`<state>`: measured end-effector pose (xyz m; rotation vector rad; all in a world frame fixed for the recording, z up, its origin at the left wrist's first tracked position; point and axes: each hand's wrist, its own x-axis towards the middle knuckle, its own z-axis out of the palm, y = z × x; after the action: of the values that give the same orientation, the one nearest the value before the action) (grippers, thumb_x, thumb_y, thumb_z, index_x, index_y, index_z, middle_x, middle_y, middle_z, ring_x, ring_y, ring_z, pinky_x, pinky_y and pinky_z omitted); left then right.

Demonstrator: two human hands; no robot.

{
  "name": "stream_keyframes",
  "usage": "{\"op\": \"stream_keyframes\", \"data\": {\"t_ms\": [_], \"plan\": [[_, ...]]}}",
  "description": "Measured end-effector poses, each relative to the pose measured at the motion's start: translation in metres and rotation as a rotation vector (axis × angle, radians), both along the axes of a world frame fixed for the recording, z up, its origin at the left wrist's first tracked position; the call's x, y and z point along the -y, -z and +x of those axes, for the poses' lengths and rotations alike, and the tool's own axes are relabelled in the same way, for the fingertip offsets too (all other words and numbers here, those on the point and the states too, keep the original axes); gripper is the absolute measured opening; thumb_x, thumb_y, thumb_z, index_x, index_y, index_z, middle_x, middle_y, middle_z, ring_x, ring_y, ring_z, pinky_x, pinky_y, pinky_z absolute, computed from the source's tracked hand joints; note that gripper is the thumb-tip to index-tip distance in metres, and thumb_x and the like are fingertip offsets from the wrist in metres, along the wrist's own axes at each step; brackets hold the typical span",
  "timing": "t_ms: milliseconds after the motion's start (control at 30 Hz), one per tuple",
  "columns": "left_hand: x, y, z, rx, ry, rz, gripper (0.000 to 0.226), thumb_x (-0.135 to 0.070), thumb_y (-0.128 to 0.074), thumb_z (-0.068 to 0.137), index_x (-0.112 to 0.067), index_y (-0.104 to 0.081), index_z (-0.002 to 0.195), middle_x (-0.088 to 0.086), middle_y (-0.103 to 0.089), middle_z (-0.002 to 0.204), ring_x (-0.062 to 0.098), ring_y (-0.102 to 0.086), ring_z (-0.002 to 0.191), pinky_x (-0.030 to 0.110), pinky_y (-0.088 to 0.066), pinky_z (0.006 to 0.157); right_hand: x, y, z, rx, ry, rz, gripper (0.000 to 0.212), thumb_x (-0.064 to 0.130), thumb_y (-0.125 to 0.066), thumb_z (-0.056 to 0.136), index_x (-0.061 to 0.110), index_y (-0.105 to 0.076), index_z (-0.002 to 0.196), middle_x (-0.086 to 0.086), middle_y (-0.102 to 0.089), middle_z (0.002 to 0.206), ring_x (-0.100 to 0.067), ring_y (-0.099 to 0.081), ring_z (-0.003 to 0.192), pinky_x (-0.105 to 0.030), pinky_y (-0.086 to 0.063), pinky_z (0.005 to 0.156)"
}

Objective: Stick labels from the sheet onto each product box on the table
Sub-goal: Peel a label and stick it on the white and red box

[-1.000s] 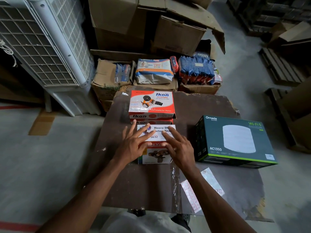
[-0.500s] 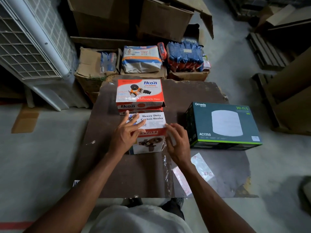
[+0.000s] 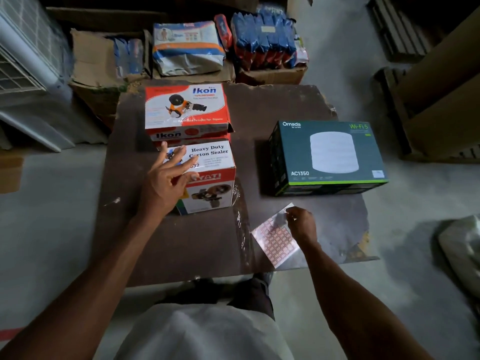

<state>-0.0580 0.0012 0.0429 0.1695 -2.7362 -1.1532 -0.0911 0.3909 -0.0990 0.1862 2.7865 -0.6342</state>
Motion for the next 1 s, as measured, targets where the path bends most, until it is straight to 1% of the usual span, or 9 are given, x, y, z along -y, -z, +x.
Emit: {"op": "stream_keyframes", "data": {"t_ms": [133,200,267,400,500,600,733,867,1000], "plan": [[-0.003,-0.004,-0.001,0.034,-0.010,0.022,0.050,-0.014,-0.071,0.091,-0.031,-0.058,0.136,0.000,-0.044,0.154,0.027,-0.015,0.154,0.035,-0.029,0.110,0.009,0.007,-0.011,0.041,0.000,0.063,0.022,0.027,-0.061,0.084,0.016,-0.078,0.093,-0.008,-0.076,0.093,-0.031,-0.072,0.082,-0.030,-0.047,0.064],[-0.003,-0.004,-0.002,0.039,-0.014,0.019,0.049,-0.018,-0.070,0.092,-0.033,-0.057,0.137,-0.004,-0.041,0.154,0.025,-0.013,0.154,0.041,-0.033,0.112,0.015,0.007,-0.015,0.041,0.011,0.103,0.018,0.022,-0.063,0.087,0.016,-0.078,0.097,-0.011,-0.075,0.097,-0.033,-0.071,0.085,-0.030,-0.045,0.065],[-0.002,-0.003,-0.001,0.041,-0.016,0.018,0.047,-0.022,-0.069,0.093,-0.032,-0.059,0.138,-0.010,-0.037,0.153,0.021,-0.011,0.154,0.051,-0.037,0.113,0.017,0.007,-0.017,0.030,0.005,0.135,0.019,0.017,-0.064,0.090,0.014,-0.078,0.102,-0.015,-0.074,0.102,-0.035,-0.070,0.088,-0.031,-0.043,0.066],[0.000,0.001,0.002,0.020,-0.005,0.037,0.046,-0.025,-0.067,0.093,-0.029,-0.061,0.138,-0.006,-0.040,0.153,0.022,-0.012,0.154,0.058,-0.041,0.112,0.018,0.008,-0.019,-0.012,-0.083,0.262,0.021,0.010,-0.057,0.095,0.009,-0.076,0.102,-0.018,-0.074,0.099,-0.037,-0.070,0.086,-0.031,-0.041,0.065],[0.001,0.002,0.004,0.001,0.006,0.025,0.045,-0.031,-0.065,0.092,-0.028,-0.062,0.137,-0.003,-0.043,0.153,0.024,-0.015,0.154,0.057,-0.041,0.113,0.015,0.010,-0.020,-0.043,-0.212,0.347,0.016,0.012,-0.059,0.095,0.008,-0.073,0.101,-0.016,-0.073,0.096,-0.035,-0.070,0.081,-0.032,-0.044,0.062],[0.000,0.000,0.004,0.006,-0.012,0.023,0.044,-0.032,-0.067,0.093,-0.030,-0.061,0.136,-0.008,-0.042,0.151,0.020,-0.014,0.153,0.052,-0.038,0.115,0.015,0.010,-0.020,-0.066,-0.242,0.316,0.018,0.007,-0.057,0.096,0.009,-0.071,0.108,-0.017,-0.072,0.099,-0.039,-0.071,0.082,-0.037,-0.051,0.064],[0.000,-0.004,0.002,0.026,-0.020,0.028,0.052,-0.053,-0.053,0.090,-0.032,-0.060,0.137,-0.007,-0.043,0.152,0.019,-0.013,0.153,0.054,-0.039,0.114,0.014,0.010,-0.019,-0.093,-0.324,0.340,0.015,0.008,-0.056,0.097,0.009,-0.070,0.103,-0.016,-0.071,0.093,-0.040,-0.070,0.077,-0.032,-0.040,0.060],[0.002,-0.003,0.000,0.048,-0.033,0.019,0.049,-0.048,-0.058,0.090,-0.035,-0.059,0.137,-0.009,-0.042,0.153,0.018,-0.012,0.154,0.056,-0.041,0.113,0.007,0.013,-0.019,-0.097,-0.397,0.360,0.007,0.009,-0.062,0.095,0.011,-0.069,0.096,-0.014,-0.071,0.090,-0.039,-0.069,0.073,-0.031,-0.037,0.058],[0.003,-0.002,-0.002,0.053,-0.031,0.005,0.049,-0.050,-0.057,0.091,-0.037,-0.058,0.137,-0.008,-0.043,0.155,0.021,-0.014,0.155,0.053,-0.037,0.114,0.004,0.013,-0.020,-0.093,-0.422,0.356,0.009,0.011,-0.063,0.096,0.013,-0.072,0.099,-0.011,-0.071,0.094,-0.037,-0.070,0.075,-0.031,-0.038,0.058]]}}
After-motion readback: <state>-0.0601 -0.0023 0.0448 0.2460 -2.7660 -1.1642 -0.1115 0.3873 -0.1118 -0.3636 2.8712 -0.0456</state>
